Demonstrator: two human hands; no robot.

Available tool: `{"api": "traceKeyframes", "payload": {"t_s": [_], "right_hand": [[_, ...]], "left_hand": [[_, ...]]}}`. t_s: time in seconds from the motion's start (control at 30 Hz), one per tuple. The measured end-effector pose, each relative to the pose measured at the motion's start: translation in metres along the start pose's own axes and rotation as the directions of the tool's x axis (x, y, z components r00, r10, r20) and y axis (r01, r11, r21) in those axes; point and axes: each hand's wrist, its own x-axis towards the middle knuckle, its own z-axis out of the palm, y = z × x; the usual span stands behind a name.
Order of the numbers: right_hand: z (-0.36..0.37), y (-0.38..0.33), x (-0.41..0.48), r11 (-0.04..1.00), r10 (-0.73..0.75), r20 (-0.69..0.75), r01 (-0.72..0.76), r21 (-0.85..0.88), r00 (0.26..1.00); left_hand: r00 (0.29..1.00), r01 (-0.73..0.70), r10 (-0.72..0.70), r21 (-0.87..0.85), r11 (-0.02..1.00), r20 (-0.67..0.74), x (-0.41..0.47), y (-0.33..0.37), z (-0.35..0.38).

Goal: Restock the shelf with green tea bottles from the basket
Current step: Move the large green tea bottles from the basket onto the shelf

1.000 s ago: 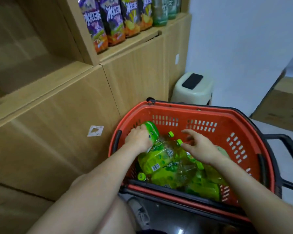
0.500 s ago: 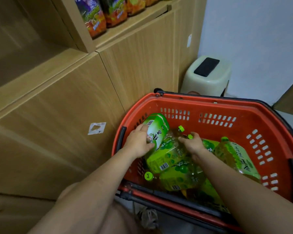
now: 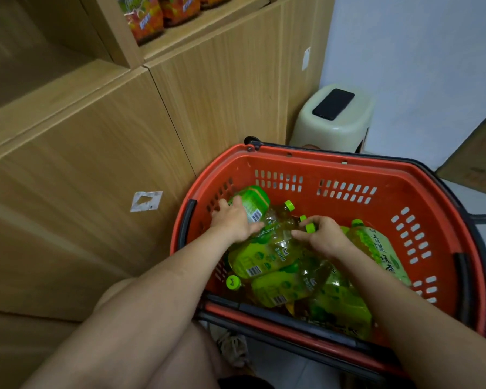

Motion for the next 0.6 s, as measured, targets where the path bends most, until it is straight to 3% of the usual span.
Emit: {"api": "traceKeyframes", "payload": {"t_s": [0.1, 0.23, 0.3, 0.4, 0.47, 0.6], "right_hand": [[-0.005, -0.004, -0.006, 0.995, -0.039, 0.033, 0.042, -0.094, 0.999], [-0.004, -0.005, -0.026, 0.900, -0.202, -0.023, 0.176, -0.399, 0.979], [-0.002, -0.004, -0.038, 0.890, -0.226, -0.039, 0.190, -0.415, 0.973], [-0.008, -0.014, -0.051, 0.882, -0.291, -0.092, 0.230, -0.411, 0.952], [-0.014, -0.033, -0.058, 0.842, -0.405, -0.154, 0.302, -0.448, 0.901], [-0.040, -0.086, -0.085, 0.697, -0.610, -0.206, 0.395, -0.598, 0.765]], "left_hand": [[0.998, 0.054, -0.054, 0.049, 0.997, 0.014, -0.001, -0.005, 0.005], [0.994, 0.032, -0.019, 0.112, 0.993, -0.112, -0.002, -0.003, 0.000], [0.987, 0.018, -0.003, 0.087, 0.996, -0.163, -0.005, -0.002, -0.008], [0.975, 0.095, -0.123, -0.152, 0.984, -0.185, -0.010, -0.006, -0.024], [0.975, 0.121, -0.180, -0.373, 0.920, -0.128, -0.016, -0.013, -0.034], [0.980, 0.029, -0.140, -0.603, 0.797, -0.138, -0.049, -0.020, -0.051]]}}
